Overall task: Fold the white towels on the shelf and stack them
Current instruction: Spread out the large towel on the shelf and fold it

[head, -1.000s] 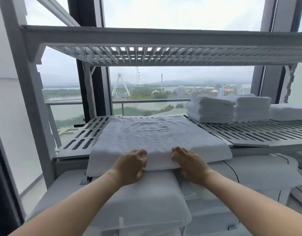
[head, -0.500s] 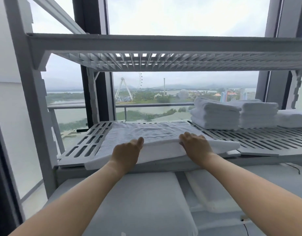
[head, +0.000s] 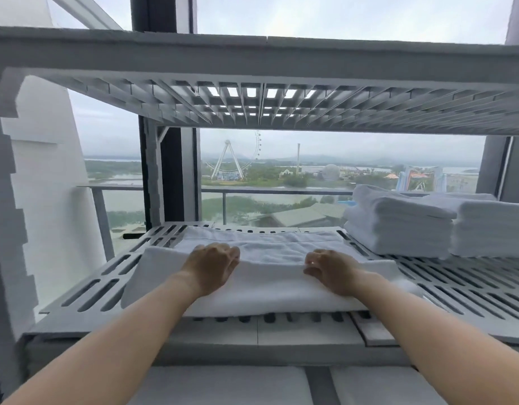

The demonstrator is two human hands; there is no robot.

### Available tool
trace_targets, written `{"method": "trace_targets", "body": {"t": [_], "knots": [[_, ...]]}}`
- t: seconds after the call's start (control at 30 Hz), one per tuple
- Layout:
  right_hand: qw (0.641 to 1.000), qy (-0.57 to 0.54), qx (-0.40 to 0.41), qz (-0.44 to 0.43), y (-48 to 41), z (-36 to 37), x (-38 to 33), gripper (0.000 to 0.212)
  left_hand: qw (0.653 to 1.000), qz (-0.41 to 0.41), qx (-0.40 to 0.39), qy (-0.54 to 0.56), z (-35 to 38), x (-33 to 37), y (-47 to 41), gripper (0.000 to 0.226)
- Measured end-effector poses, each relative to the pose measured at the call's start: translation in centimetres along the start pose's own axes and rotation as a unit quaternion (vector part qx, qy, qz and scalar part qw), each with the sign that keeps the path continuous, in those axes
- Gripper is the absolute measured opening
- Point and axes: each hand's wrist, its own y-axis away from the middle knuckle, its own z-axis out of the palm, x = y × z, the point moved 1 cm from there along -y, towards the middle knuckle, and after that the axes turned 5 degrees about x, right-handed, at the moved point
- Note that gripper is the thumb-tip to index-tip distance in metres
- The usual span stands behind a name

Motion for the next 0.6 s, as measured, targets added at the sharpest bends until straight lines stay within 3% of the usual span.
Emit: {"method": "trace_targets", "body": {"t": [0.13, 0.33, 0.6], "knots": [[1.000, -0.012, -0.015, -0.017, -3.1, 0.7, 1.8, 0.028, 0.998, -0.045, -0.035, 0.009, 2.2, -1.2, -2.0, 0.026], [0.998, -0.030, -0.051, -0.016, -6.3, 3.0, 3.1, 0.030, 0.972, -0.125, -0.188, 0.065, 4.9, -2.4, -3.6, 0.028], [0.995, -0.099, -0.021, 0.023, -6.2, 5.4, 4.5, 0.025, 0.967, -0.122, -0.175, 0.136, 6.1, -3.0, -3.0, 0.029]]}}
